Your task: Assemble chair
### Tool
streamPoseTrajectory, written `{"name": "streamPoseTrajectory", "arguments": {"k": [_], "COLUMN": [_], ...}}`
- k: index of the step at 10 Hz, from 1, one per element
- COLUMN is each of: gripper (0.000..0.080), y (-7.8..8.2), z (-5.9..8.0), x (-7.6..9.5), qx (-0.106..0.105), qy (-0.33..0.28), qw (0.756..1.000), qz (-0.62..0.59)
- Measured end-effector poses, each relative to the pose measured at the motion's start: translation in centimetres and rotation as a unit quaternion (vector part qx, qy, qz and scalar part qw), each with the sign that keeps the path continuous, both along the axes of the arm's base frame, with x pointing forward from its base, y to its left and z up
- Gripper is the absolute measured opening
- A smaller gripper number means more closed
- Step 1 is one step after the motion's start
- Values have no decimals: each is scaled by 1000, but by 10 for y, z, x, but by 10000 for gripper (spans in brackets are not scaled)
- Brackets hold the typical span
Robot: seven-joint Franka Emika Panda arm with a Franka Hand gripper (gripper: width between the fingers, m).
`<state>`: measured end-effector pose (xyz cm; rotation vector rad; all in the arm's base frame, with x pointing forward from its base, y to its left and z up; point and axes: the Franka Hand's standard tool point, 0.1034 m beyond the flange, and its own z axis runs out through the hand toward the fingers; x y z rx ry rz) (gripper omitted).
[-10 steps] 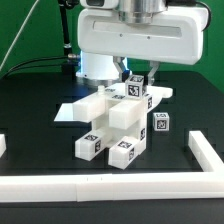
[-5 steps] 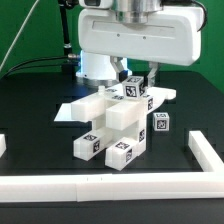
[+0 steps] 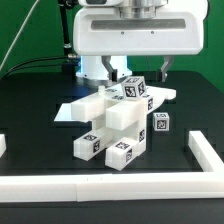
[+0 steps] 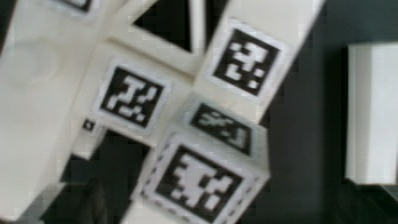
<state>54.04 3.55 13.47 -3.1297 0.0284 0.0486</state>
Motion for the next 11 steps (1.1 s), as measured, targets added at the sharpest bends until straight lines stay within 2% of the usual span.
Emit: {"name": "streamPoseTrajectory", "arguments": {"k": [4, 8, 10, 11], "gripper": [649, 649, 649, 637], "y": [0, -5, -5, -5], "z": [-1, -15, -15, -15], "x": [0, -8, -8, -8], "qx": [4, 6, 1, 1], "qy": [0, 0, 1, 1], "qw": [992, 957, 946, 949], "qz": [130, 290, 323, 315]}}
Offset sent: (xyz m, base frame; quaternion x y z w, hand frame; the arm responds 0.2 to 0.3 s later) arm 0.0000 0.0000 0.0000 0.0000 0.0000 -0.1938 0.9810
